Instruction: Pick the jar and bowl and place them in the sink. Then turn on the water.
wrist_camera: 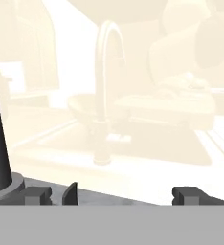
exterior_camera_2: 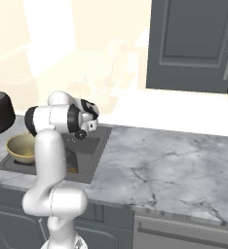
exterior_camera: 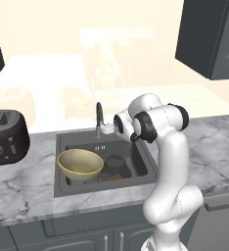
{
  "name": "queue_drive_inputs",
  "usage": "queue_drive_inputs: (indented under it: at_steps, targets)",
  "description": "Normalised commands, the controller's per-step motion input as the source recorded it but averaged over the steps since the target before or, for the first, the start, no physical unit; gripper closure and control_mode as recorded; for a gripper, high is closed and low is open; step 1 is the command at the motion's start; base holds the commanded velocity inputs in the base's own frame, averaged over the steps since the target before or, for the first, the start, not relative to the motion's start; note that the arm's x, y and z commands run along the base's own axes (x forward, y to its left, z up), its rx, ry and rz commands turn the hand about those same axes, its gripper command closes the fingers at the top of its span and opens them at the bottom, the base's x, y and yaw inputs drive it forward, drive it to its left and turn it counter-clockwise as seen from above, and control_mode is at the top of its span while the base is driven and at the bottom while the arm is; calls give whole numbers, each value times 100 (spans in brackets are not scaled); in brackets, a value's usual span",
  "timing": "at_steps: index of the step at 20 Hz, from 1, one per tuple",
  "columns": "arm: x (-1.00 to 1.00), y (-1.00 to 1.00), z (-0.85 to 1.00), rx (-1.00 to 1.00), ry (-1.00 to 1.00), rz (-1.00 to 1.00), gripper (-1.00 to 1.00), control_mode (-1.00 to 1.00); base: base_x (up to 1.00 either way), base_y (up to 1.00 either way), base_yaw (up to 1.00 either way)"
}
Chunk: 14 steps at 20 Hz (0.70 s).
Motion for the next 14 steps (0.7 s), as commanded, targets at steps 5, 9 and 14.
queue_drive_inputs:
  at_steps: [5,9,14]
  targets:
    - [2,-13,0,0,0,0,-100,-100,0,0,0]
    - [3,-13,0,0,0,-2,-100,-100,0,0,0]
    - [0,-15,0,1,0,-1,-100,-100,0,0,0]
